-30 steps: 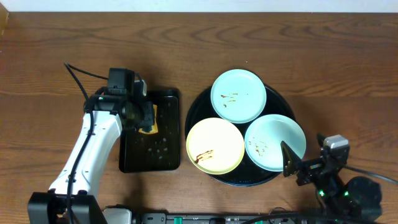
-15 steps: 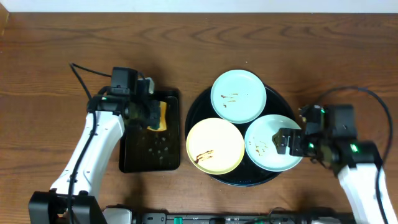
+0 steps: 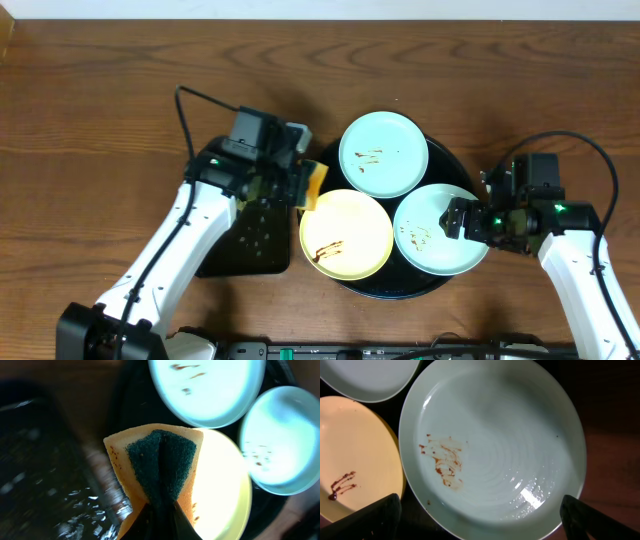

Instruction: Clean dirty plates on tray and stack at the side

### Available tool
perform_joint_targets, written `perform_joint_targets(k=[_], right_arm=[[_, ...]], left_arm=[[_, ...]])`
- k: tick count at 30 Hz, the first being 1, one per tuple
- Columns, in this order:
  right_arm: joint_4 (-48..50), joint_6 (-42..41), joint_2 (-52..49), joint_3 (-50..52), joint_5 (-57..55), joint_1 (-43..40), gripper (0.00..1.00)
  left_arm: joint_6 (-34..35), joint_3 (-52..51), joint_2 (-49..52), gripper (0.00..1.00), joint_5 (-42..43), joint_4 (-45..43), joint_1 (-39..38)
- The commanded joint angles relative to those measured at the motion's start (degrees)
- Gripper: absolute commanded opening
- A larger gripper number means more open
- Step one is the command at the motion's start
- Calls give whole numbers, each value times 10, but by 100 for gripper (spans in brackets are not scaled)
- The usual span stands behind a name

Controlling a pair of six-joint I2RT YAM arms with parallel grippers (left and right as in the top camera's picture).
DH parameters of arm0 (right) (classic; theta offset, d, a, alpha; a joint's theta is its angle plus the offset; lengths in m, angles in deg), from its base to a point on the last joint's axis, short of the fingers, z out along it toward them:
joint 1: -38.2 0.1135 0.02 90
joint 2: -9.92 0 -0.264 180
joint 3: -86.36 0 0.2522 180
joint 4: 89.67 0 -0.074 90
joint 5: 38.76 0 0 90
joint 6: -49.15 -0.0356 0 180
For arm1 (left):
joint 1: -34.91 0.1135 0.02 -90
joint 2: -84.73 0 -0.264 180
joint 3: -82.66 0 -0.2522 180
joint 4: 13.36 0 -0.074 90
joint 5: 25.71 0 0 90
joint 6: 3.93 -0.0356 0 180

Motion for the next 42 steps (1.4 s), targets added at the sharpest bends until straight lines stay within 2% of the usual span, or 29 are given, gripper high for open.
perform_joint_targets(k=[1,6,14,16,18,21,24,26,28,30,34,36,39,41,42], right_arm=[[2,-11,6,-11,13,-11,99],[13,-11,6,-11,18,-12,99],[15,-45,6,-11,11,-19,99],[15,-45,5,-11,-5,-24,88],[14,-43,5,-11,-12,-30,93],[14,-43,5,-11,-13,-37,91],[14,-40,5,-11,-15,-43,99],[14,-29,6,-11,-15,-49,99],[10,-26,5,-11,-20,-59,86],[7,-23,5,-11,-20,-70,87],[-9,-26,3,-11,-28,-99,84],[-14,-25,-3,-10,-30,-114,88],[-3,-23,-18,-3,-27,-123,81],[23,-13,-28,8,-3,-123,84],[37,-10,-32,15,14,-123,89]], left_arm=[[5,20,-6,7,13,-9,-19],[7,21,-6,7,15,-10,-23],[7,21,-6,7,81,-28,-30],[7,21,-6,7,81,-28,-38],[7,21,-6,8,83,-30,-47],[7,21,-6,7,83,-36,-61],[7,21,-6,8,83,-41,-71],[7,21,-6,7,83,-41,-73],[7,21,-6,7,83,-42,-73],[8,21,-6,8,83,-41,-73],[14,21,-6,7,83,-41,-73],[14,21,-6,7,83,-41,-73],[14,21,-6,7,83,-41,-73],[14,21,-6,7,83,-40,-73],[14,21,-6,8,83,-39,-73]])
